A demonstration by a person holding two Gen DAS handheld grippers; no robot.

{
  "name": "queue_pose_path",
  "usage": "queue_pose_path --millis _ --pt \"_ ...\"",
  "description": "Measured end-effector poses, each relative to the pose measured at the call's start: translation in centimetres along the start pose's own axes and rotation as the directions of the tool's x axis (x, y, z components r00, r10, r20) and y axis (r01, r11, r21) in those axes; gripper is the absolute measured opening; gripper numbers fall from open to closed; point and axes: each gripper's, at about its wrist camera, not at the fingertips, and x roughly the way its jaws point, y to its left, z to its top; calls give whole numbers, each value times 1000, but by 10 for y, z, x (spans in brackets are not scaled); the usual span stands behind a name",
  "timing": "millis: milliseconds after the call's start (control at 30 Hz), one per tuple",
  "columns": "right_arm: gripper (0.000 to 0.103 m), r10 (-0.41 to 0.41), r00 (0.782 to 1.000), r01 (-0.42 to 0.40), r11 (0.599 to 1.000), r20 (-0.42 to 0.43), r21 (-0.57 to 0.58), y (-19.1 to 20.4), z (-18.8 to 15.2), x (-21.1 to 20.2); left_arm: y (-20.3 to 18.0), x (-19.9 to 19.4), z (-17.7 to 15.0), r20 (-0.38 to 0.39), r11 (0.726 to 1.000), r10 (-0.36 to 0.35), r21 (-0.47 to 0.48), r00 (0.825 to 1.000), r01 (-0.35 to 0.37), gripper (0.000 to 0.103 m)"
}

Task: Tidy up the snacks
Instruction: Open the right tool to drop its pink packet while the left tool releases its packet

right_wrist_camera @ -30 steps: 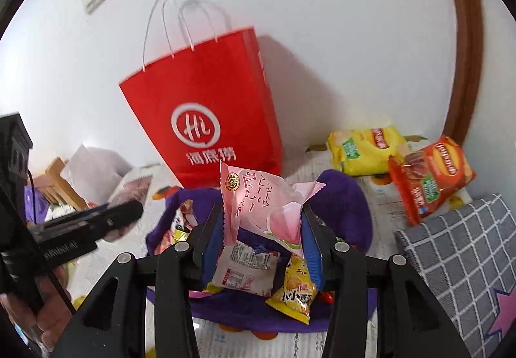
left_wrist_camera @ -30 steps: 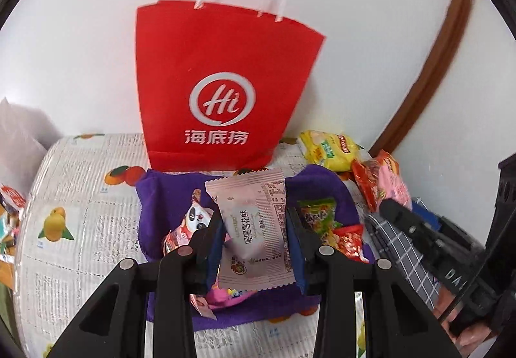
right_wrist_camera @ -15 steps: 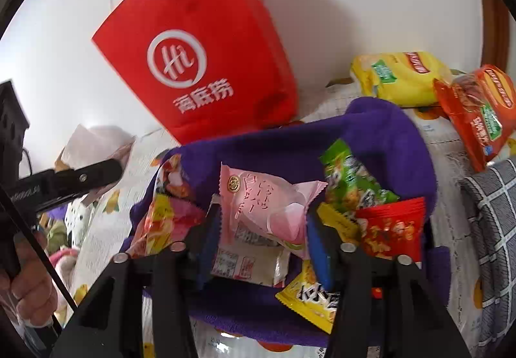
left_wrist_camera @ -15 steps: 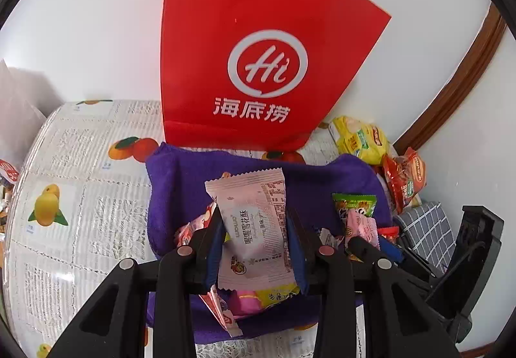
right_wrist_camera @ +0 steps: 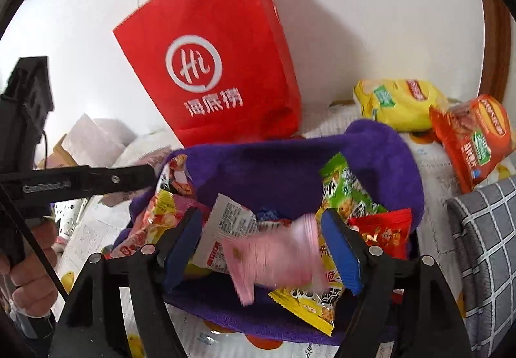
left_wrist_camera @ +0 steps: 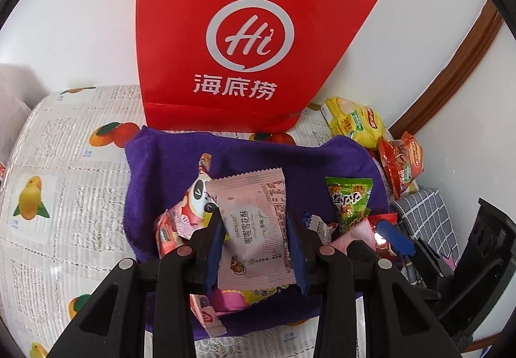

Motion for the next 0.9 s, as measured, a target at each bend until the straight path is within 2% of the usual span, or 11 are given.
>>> queue_pose_path --millis 100,233,700,900 --pt "76 21 1000 -21 1000 15 14 -3 1 -3 -3 1 -1 3 1000 -20 3 1000 20 35" --pt "76 9 1000 -9 1000 15 25 -6 1 -2 -10 5 -3 -3 999 -29 19 1000 29 36" --pt "76 -26 999 25 999 34 42 -12 -1 2 -26 36 -11 -94 998 -44 46 995 48 36" --pt "76 -31 998 29 999 49 47 -13 -2 2 -29 39 -13 -105 997 -54 58 993 60 37"
